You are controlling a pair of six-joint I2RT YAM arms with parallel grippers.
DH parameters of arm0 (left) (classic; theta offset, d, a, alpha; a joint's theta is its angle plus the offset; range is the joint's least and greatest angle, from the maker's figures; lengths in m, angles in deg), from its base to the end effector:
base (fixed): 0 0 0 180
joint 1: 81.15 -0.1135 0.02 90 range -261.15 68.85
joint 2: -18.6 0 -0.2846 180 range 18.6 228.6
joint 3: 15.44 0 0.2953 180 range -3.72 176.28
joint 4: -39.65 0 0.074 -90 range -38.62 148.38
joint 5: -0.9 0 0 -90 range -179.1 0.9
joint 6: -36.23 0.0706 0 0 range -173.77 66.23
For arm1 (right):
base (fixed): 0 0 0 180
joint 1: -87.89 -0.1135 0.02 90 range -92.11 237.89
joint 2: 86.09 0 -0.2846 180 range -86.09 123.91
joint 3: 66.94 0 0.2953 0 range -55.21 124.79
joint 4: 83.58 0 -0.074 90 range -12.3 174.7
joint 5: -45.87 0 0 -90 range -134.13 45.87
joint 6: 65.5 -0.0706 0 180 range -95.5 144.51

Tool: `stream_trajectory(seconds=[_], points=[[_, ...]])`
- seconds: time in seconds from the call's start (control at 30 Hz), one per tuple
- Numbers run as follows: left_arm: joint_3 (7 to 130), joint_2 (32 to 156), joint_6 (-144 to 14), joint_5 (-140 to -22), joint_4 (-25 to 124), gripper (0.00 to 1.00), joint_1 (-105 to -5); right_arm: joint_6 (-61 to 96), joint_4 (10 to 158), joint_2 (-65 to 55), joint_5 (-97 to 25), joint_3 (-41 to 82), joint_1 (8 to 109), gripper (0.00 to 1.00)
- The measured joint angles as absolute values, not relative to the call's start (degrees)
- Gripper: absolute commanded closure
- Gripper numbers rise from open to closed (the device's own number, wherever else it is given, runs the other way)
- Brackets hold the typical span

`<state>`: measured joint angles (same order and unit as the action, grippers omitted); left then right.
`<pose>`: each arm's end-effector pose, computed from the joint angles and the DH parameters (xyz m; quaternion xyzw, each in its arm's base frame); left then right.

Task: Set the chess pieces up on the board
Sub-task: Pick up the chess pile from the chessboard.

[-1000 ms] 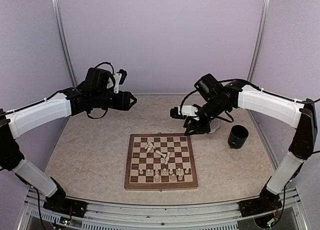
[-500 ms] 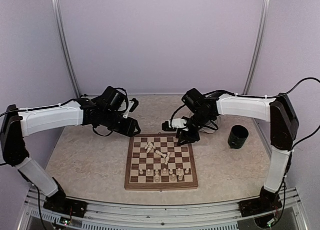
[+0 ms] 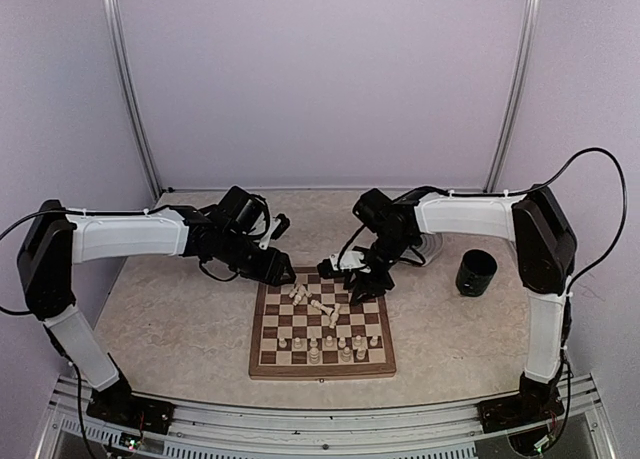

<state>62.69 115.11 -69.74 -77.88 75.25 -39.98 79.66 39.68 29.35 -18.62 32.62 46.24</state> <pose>0.3047 -0.2847 0.1873 0.2360 0.9171 -0.2288 0.2258 0.3291 0.3334 0.1583 -0.7432 0.6151 0.1994 0.1720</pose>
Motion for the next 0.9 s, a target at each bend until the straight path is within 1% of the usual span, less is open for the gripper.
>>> stream_trajectory(seconds=[0.27,0.63,0.7,0.9], points=[[58.6,113.3,-74.0,-74.7,70.4,0.39,-44.6,82.2,39.6,33.3,-21.1,35.3,44.4,0.54],[56.2,110.8,-77.0,-74.3,66.1,0.39,-44.6,85.4,38.3,33.6,-23.7,35.6,41.4,0.54],[55.5,110.7,-77.6,-74.3,65.3,0.39,-44.6,85.5,38.0,33.6,-23.8,35.6,41.0,0.56],[54.4,110.6,-78.9,-74.1,63.6,0.39,-44.4,86.1,37.4,33.7,-24.4,35.6,40.4,0.69]])
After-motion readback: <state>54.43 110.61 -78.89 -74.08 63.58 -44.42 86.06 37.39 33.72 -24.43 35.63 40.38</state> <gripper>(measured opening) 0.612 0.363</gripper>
